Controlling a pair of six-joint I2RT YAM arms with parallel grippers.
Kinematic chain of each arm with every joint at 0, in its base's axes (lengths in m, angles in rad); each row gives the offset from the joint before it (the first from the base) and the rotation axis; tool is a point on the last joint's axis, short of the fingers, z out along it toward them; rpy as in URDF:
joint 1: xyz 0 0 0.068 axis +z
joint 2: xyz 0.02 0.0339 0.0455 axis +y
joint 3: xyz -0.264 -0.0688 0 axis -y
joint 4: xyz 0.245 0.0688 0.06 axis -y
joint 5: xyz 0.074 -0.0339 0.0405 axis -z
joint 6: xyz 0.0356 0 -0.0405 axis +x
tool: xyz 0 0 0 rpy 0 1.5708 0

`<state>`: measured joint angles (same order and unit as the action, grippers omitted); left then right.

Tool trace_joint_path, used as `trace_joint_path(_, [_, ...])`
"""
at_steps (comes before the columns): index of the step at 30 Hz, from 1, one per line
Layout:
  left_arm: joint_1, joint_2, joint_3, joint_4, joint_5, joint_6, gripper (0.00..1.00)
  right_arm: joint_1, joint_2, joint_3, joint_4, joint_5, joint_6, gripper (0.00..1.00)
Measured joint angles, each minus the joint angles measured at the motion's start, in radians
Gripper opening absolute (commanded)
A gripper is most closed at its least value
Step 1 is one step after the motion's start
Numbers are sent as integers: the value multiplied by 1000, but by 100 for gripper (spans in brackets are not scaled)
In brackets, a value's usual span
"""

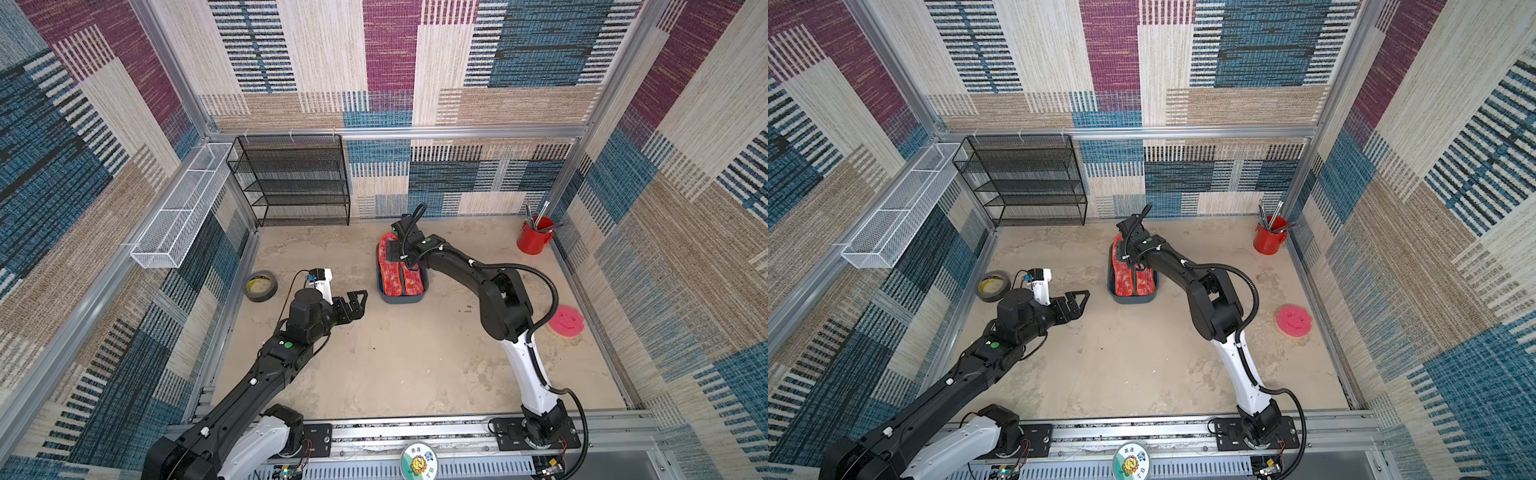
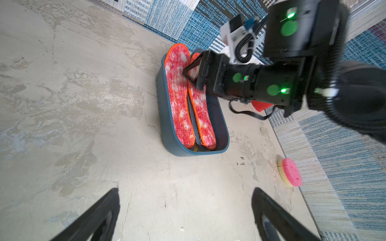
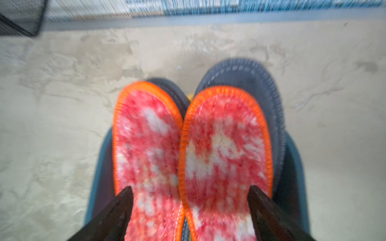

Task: Put the insoles into the storage box
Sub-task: Adjust the insole in the storage box, then reset both arms

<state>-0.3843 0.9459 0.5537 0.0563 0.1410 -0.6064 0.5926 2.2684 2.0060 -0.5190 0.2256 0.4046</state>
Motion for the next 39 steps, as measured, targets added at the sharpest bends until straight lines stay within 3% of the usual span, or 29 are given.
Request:
trace_joint_path(5, [3,-11,7,-6,-4,2,99,1,-128,-16,38,-18,0,98])
trace_joint_path(8, [6,-18,31,-23,-26,25,100,-2,-236,-143,91,-19,-12,98])
trace_joint_path(12, [10,-26,66,-22,-116,100,100,-36,-520,-566,274,-3,-84,98])
trace_joint_path(17, [16,-9,0,106,-370,280,99,-250,-965,-1165,604,7,-173,98])
trace_joint_path(20, [28,56,-78,224,-511,428,99,-322,-1130,-1394,752,14,-270,98])
trace_joint_path(24, [63,114,-114,339,-602,568,99,-391,-1162,-1470,878,55,-340,98])
trace_joint_path(26, [135,198,-171,519,-581,609,99,-420,-1153,-1581,1050,49,-393,98])
trace_joint_path(29, [198,307,-215,565,-558,655,99,-464,-1108,-1691,1157,74,-426,98])
trace_joint_path(33, [293,349,-171,621,-500,655,100,-503,-1009,-1821,1435,35,-444,98])
trace_joint_path(37, [365,545,-243,818,-412,625,100,-537,-863,-1897,1666,-27,-444,98])
trace_joint_path(39, [378,573,-249,776,-380,613,100,-554,-796,-1901,1765,-66,-443,98])
